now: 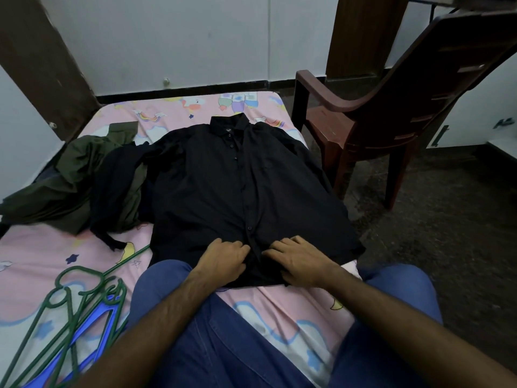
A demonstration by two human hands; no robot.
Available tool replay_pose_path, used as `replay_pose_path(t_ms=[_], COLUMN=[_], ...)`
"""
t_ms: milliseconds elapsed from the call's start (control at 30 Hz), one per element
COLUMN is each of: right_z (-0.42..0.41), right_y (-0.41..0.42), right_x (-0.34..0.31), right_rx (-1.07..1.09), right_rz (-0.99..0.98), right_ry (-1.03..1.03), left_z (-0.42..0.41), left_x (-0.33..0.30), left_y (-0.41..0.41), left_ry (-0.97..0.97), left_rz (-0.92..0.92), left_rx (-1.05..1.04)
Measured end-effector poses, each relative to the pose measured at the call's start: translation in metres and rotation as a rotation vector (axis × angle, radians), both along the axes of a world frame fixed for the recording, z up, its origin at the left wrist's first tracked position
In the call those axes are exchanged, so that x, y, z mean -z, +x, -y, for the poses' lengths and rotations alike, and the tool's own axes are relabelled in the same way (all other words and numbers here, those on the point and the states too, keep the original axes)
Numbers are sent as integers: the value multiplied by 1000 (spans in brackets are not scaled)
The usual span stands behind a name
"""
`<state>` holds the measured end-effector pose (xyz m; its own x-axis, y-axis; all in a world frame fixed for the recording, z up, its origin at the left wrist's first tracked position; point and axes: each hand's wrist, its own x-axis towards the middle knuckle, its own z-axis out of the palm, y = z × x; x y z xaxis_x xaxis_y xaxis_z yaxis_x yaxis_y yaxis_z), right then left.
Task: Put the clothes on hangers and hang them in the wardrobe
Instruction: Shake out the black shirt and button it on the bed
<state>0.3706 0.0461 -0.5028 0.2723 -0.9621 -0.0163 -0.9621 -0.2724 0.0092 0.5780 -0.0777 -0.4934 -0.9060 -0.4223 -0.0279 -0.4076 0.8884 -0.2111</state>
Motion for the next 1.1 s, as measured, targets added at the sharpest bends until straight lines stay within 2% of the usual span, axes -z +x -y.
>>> replay_pose_path(t_ms=[100, 167, 267, 333, 433, 500, 633, 733, 800, 900, 967, 1000, 1100], right_z=[4, 6, 12, 18, 19, 14, 2, -8, -14, -16, -9, -1, 38], right_y=[5, 10, 14, 10, 0, -2, 3, 1, -1, 0, 0, -1, -4], right_x=[14, 14, 8, 5, -14, -24, -21, -11, -6, -4, -15, -20, -31], right_rx=[102, 91, 108, 237, 376, 351, 197, 211, 192, 89, 89, 129, 301], right_rz=[-61, -108, -56, 169, 710, 878, 819, 813, 722, 462, 531, 611, 750], right_ry=[-102, -147, -171, -167, -59, -26, 24, 71, 173, 422, 526, 526, 298], left_z=[-3, -3, -7, -6, -10, -18, -25, -27, -32, -20, 0, 14, 47], left_x=[1, 5, 9, 10, 1, -5, 5, 16, 11, -12, -26, -30, -23], left_y=[-3, -7, -8, -8, -8, -12, -12, -6, -3, 0, 1, -1, -14], left_ry=[-34, -80, -131, -137, -76, -1, 12, 43, 192, 586, 703, 701, 764], left_rz=[-3, -21, 26, 18, -46, 7, 84, 143, 200, 246, 148, 21, -449], left_rx=[33, 120, 246, 239, 247, 336, 433, 413, 307, 169, 111, 87, -97])
